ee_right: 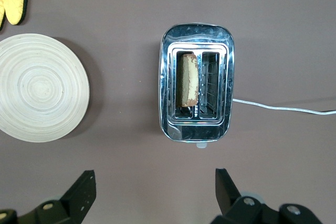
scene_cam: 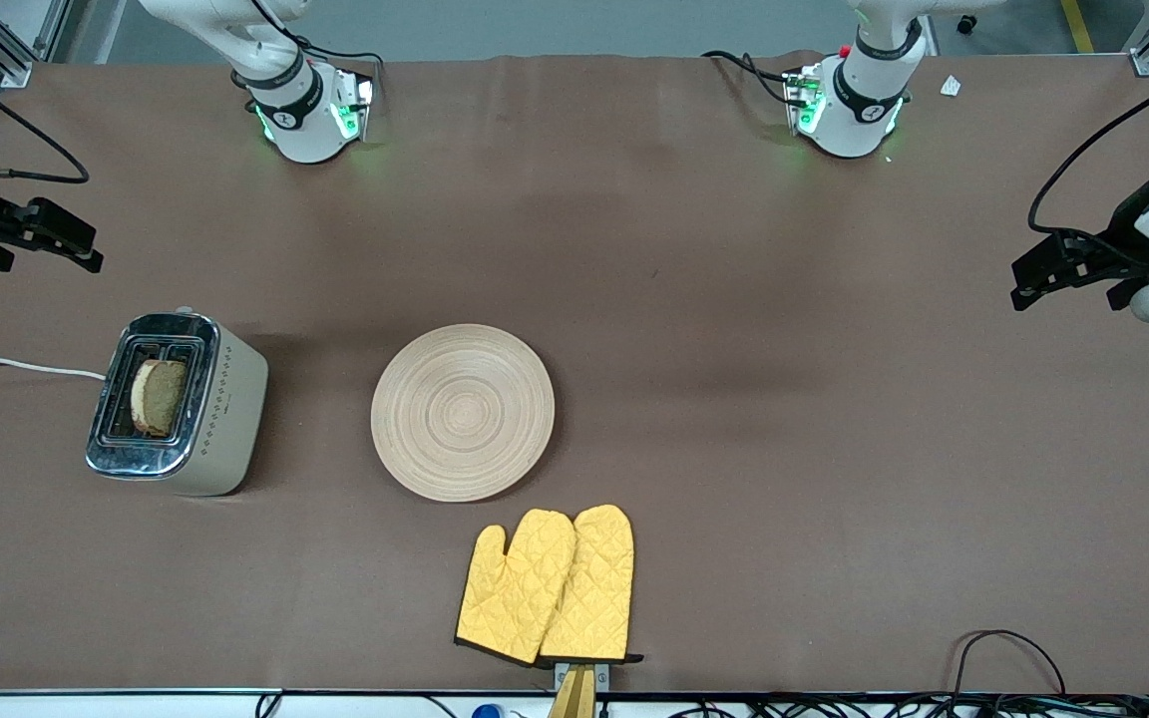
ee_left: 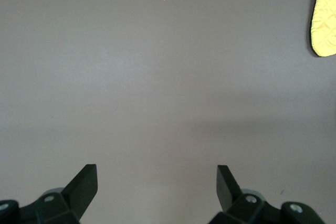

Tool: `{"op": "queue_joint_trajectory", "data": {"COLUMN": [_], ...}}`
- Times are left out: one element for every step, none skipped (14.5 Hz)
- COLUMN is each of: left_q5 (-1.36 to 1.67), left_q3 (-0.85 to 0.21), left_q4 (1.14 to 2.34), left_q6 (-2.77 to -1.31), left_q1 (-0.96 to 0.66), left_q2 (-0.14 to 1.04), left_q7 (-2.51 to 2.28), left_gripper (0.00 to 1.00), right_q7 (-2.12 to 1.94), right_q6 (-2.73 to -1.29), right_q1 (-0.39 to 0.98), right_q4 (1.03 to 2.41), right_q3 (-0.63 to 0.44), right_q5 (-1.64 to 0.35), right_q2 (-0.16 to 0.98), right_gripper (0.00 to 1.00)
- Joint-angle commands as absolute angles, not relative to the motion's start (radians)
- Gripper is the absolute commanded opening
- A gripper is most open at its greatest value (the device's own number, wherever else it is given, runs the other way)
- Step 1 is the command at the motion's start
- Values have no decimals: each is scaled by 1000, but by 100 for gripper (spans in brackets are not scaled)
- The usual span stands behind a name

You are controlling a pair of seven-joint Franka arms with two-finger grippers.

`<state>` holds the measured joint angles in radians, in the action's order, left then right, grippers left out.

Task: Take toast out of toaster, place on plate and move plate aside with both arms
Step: 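Move the right gripper over the toast in the silver toaster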

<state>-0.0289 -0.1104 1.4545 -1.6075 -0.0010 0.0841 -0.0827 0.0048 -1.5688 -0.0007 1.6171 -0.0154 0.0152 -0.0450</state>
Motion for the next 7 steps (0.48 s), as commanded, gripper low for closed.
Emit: {"op": "queue_joint_trajectory", "data": {"left_q5": [-45,-44,-46,-45,-43,-43,-35], "left_q3": [-109,-109,-109,-109,-109,-109,-110], "left_q4": [1440,1440,1440,1439,1439,1440,1445], "left_q6": [-1603,-1600,-1600,-1598,-1598,-1598,-1598], "left_q1": [-3,-5,-5,-5,-5,3,12], "left_q2": [91,91,91,91,91,91,91], "left_q7": [-71,-74,-81,-83,-77,-66,-61], "left_gripper": [100,100,100,100,100,100,100], "right_q7": [-5,-5,-5,-5,-5,-5,-5], "right_q6": [-1582,-1582,-1582,-1582,-1585,-1595,-1624], "right_q1": [2,0,0,0,0,0,-6], "right_q4": [1637,1637,1637,1637,1637,1638,1646], "right_q3": [-15,-15,-15,-15,-15,-15,-15], "right_q5": [-3,-3,-3,-3,-3,-3,-3], "right_q2": [-61,-61,-61,-61,-61,-58,-49], "right_gripper": [100,100,100,100,100,100,100]}}
